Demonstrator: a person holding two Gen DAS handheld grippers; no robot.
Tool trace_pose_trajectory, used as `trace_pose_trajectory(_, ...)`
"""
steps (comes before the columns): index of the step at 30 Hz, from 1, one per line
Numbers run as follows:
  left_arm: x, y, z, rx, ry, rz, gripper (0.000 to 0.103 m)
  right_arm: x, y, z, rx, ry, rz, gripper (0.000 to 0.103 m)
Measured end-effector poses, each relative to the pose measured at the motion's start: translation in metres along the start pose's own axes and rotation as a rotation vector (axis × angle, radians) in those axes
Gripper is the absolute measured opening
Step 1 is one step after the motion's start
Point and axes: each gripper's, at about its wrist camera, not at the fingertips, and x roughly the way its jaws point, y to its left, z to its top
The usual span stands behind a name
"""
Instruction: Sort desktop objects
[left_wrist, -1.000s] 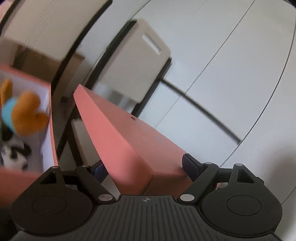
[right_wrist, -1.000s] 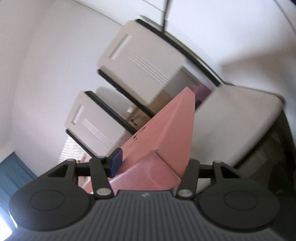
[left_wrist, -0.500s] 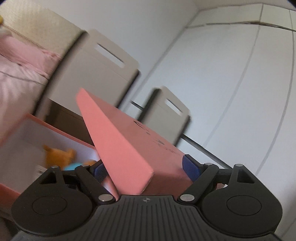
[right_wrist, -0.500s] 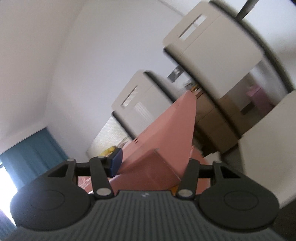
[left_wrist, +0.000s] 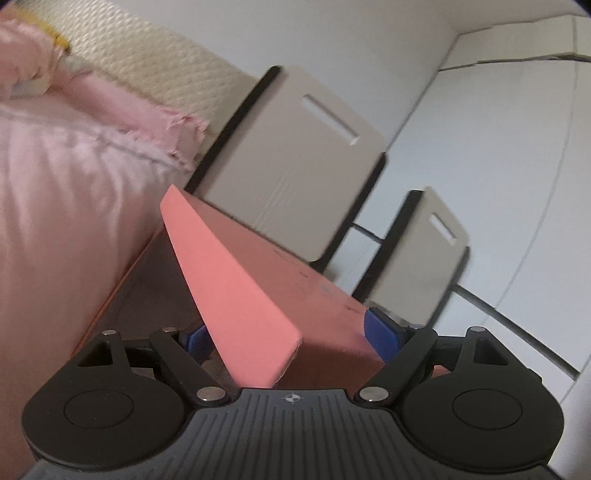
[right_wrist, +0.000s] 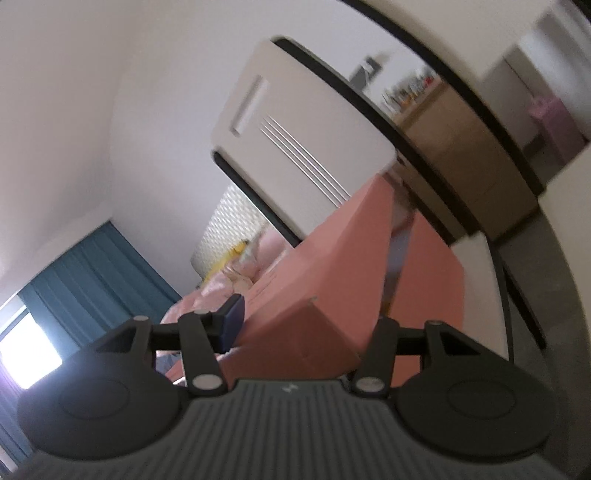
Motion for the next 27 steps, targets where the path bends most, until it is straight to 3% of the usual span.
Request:
trace_pose_trajectory(10, 0.011, 0.015, -0.009, 0.007, -0.034, 0.055, 0.087, 0.021, -0.022, -0.012, 0.061, 0.006, -0.012, 0.057)
trace_pose_trajectory(15, 0.006, 0.012, -0.013, 0.017, -0.062, 0.063, 0.087, 0.024, -0.013, -0.016, 0.008, -0.005, -0.043, 0.062)
trace_pose_trajectory(27, 0.002, -0.003, -0.025, 0.060, -0.103, 0.197, 0.094, 0.021, -0.012, -0.027, -0.020, -0.034, -0.076, 0.064)
